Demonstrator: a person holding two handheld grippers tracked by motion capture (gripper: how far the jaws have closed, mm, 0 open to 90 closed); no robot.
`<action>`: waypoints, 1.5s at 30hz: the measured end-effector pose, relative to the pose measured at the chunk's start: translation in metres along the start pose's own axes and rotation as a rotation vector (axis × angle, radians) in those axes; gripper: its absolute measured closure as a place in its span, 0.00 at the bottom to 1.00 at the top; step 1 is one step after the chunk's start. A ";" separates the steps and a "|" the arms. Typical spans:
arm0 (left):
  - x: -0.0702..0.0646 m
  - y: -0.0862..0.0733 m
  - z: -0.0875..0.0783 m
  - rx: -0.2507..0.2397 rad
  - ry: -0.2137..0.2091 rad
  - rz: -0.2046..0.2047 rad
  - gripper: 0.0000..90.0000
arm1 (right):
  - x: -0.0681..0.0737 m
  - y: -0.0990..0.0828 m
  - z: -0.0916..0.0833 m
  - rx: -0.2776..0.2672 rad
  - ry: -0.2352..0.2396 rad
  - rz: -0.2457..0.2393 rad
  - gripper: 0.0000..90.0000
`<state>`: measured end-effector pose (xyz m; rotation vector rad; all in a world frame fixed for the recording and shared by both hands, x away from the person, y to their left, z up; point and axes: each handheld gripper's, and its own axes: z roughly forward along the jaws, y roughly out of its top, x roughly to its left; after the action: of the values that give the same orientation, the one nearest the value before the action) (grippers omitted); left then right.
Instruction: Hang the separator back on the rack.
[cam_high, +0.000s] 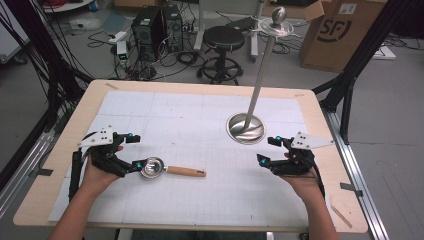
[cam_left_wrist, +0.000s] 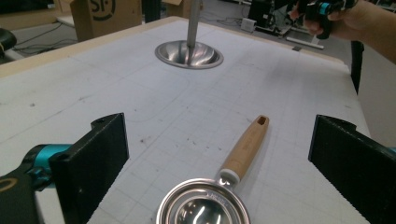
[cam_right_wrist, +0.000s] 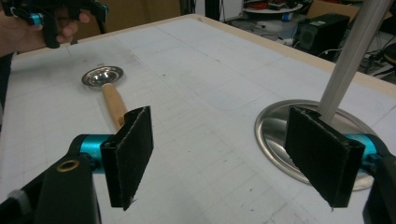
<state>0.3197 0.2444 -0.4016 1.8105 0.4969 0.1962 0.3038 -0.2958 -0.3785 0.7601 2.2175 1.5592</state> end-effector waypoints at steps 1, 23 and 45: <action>0.000 0.000 0.001 0.005 0.000 0.003 0.06 | 0.000 0.000 0.000 0.001 -0.002 0.002 0.26; -0.012 0.019 0.040 0.155 -0.057 0.023 0.06 | -0.002 -0.002 -0.004 0.010 -0.024 0.011 0.26; -0.023 0.049 0.101 0.661 -0.119 0.227 0.25 | -0.004 -0.003 -0.001 0.017 -0.013 0.025 0.26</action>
<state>0.3494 0.1350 -0.3822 2.5110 0.2826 0.0788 0.3054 -0.2999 -0.3809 0.8033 2.2229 1.5441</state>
